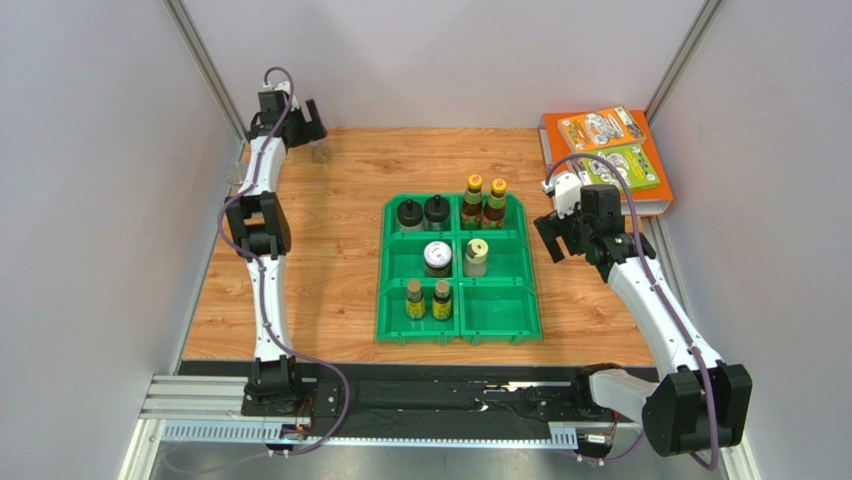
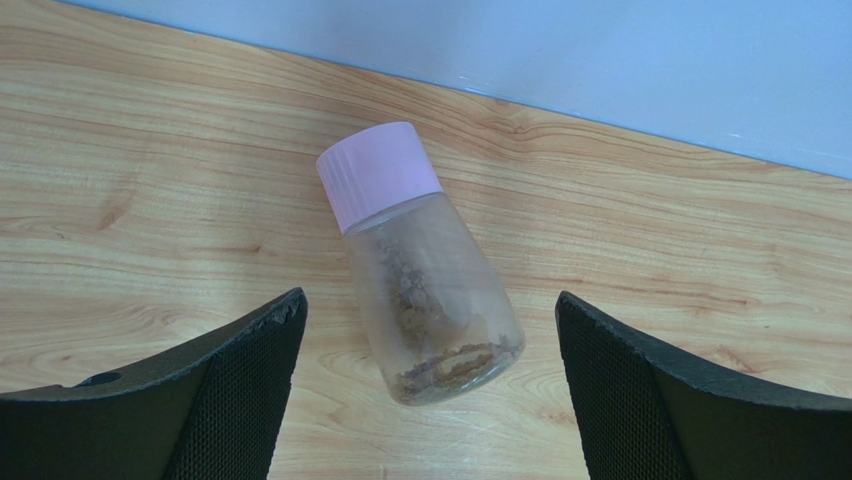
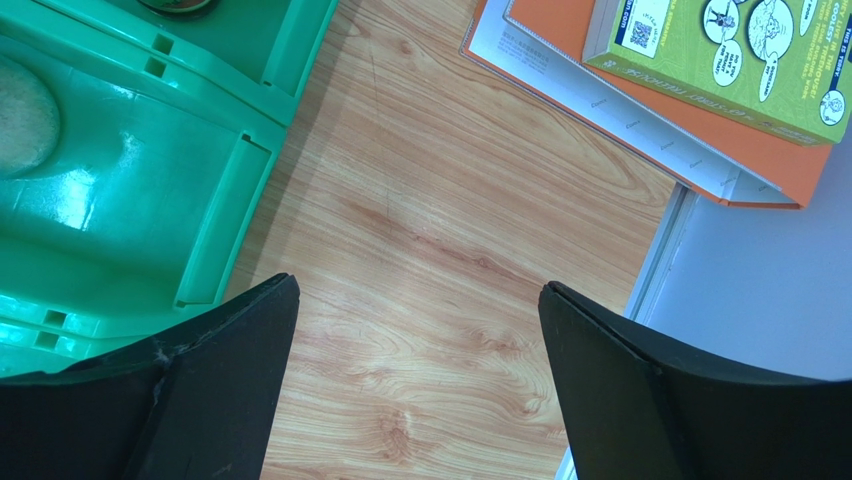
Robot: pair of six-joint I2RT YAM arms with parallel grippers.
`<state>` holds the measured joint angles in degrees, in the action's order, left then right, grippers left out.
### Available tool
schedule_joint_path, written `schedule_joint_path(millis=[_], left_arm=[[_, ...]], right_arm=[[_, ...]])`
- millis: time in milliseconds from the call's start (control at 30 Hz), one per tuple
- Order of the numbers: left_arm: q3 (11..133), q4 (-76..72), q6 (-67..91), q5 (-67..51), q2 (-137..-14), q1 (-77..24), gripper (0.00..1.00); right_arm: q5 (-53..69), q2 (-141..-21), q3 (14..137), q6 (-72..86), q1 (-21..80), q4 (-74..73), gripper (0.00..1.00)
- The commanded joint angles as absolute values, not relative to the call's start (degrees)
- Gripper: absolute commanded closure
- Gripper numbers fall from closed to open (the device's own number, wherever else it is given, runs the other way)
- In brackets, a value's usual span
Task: Organize the condiment bottles
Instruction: Move the bottle to the center of the board.
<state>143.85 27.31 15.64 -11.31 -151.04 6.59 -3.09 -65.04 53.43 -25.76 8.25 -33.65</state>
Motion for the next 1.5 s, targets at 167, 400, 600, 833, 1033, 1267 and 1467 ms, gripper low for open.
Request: schedule_joint_path(millis=[167, 400, 600, 833, 1033, 1267, 1467], left_arm=[[148.1, 26.1, 17.8, -13.6, -152.7, 7.0, 0.03], [150.6, 34.3, 17.5, -10.9, -153.7, 6.2, 0.03], [149.9, 39.5, 19.7, -11.8, -154.2, 6.2, 0.03], [149.9, 40.0, 21.5, -11.1, -154.4, 7.0, 0.03], [149.9, 39.8, 22.7, -11.2, -154.7, 7.4, 0.07], [149.6, 39.9, 23.1, -11.0, -154.6, 7.6, 0.34], [149.2, 39.9, 23.3, -11.3, -154.6, 7.6, 0.42]], right_arm=[[-4.2, -63.2, 55.9, -25.8, 8.6, -32.2, 0.07], [-4.0, -62.7, 56.0, -25.7, 8.7, -32.1, 0.07], [-3.7, -62.1, 56.1, -25.5, 8.7, -32.3, 0.07], [-3.3, -61.2, 56.2, -25.4, 8.7, -32.3, 0.07], [-3.2, -60.7, 56.2, -25.3, 8.7, -32.2, 0.07], [-2.8, -59.9, 56.2, -25.3, 8.8, -32.1, 0.08], [-2.5, -59.4, 56.1, -25.4, 8.7, -32.0, 0.08]])
